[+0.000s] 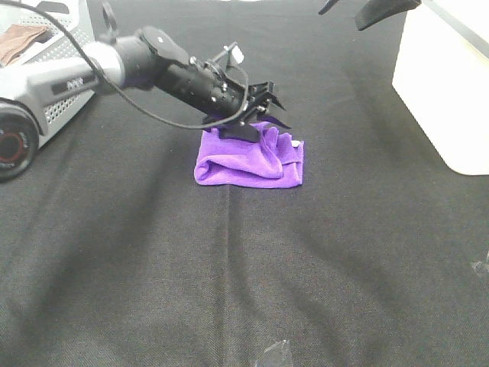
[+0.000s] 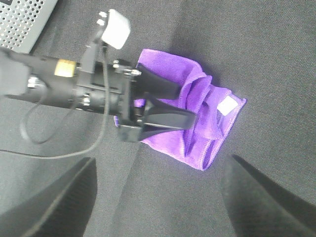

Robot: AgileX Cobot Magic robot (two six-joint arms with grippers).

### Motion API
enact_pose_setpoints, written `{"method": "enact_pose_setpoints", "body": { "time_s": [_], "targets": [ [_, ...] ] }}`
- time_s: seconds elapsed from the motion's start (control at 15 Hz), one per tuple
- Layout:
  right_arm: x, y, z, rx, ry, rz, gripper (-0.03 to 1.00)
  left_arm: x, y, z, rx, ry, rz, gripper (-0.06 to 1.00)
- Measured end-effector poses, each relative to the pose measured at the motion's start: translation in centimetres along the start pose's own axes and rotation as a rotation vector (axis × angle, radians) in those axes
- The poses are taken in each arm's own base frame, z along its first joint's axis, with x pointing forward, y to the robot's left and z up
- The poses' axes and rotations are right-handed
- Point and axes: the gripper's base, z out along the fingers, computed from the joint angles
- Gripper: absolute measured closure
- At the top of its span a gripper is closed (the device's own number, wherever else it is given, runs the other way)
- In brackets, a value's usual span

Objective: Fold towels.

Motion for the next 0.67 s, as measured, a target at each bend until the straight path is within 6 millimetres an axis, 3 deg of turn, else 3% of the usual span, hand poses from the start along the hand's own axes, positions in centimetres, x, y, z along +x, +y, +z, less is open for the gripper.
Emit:
{"method": "enact_pose_setpoints", "body": {
  "time_s": [0.27, 0.47, 0.67],
  "targets": [
    [0.0, 0.0, 0.0, 0.0, 0.0, 0.0, 0.29, 1.5, -0.2, 2.9, 0.045, -0.017, -0.024, 0.23],
    [0.0, 0.0, 0.0, 0.0, 0.0, 0.0, 0.29, 2.0, -1.7, 4.4, 0.088, -0.07, 0.009, 0.23],
    [0.0, 0.0, 0.0, 0.0, 0.0, 0.0, 0.29, 2.2, -2.6, 5.0, 0.119, -0.088, 0.027, 0.23]
  ]
}}
